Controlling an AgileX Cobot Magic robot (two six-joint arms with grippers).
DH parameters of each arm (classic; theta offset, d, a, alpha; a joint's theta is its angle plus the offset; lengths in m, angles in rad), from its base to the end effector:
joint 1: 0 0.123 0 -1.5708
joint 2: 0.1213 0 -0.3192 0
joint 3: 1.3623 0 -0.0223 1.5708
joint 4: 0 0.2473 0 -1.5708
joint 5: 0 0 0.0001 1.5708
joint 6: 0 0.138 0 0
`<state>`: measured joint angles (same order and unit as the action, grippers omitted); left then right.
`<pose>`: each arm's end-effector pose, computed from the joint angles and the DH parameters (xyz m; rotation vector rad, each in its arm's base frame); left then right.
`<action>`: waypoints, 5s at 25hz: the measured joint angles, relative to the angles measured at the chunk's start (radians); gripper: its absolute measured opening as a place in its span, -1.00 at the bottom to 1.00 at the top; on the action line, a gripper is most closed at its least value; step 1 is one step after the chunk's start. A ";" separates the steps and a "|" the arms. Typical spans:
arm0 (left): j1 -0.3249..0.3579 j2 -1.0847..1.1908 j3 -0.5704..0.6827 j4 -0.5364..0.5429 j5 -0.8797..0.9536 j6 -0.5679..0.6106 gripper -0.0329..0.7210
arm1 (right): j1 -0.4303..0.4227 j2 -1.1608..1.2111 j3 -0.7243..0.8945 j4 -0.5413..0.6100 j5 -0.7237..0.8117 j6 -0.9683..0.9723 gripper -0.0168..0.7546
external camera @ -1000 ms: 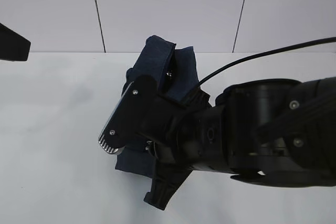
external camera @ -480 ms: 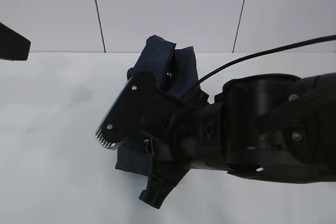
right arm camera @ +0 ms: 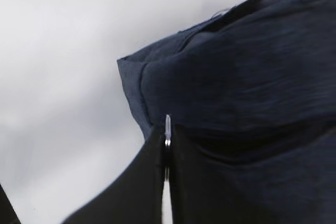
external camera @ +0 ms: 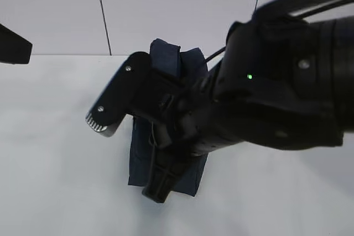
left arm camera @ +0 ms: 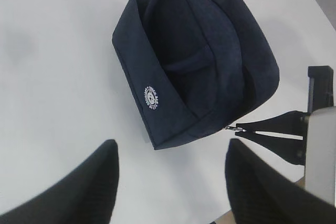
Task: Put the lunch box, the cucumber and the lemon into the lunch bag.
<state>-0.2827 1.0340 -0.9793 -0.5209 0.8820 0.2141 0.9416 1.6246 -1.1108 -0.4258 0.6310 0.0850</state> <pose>0.1851 -0.1090 0.3558 0.3705 2.3427 -0.6670 0.2395 0.2718 0.2416 -1.3667 2.1395 -0.0557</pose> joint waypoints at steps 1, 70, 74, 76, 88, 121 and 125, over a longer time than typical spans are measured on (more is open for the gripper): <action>0.000 0.000 0.000 0.000 0.000 0.000 0.28 | 0.000 0.000 -0.022 0.016 0.015 -0.026 -0.90; 0.000 0.000 0.000 0.000 0.039 0.000 0.28 | -0.145 0.219 -0.522 0.549 0.455 -0.775 -0.90; 0.000 0.000 0.000 0.000 0.039 0.000 0.28 | -0.145 0.221 -0.536 0.532 0.459 -0.775 -0.90; 0.000 0.000 0.000 0.000 0.040 0.000 0.28 | -0.145 0.221 -0.536 0.506 0.461 -0.770 -0.90; 0.000 0.000 0.000 0.000 0.041 0.000 0.28 | -0.145 0.201 -0.536 0.491 0.467 -0.758 -0.90; 0.000 0.000 0.000 0.000 0.042 0.002 0.28 | -0.413 0.183 -0.576 0.955 0.460 -0.943 -0.90; 0.000 0.000 0.000 0.000 0.042 0.002 0.28 | -0.446 0.213 -0.576 1.029 0.484 -0.962 -0.90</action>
<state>-0.2827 1.0340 -0.9793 -0.5209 0.9238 0.2159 0.4953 1.8381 -1.6868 0.6033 1.1152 -0.8767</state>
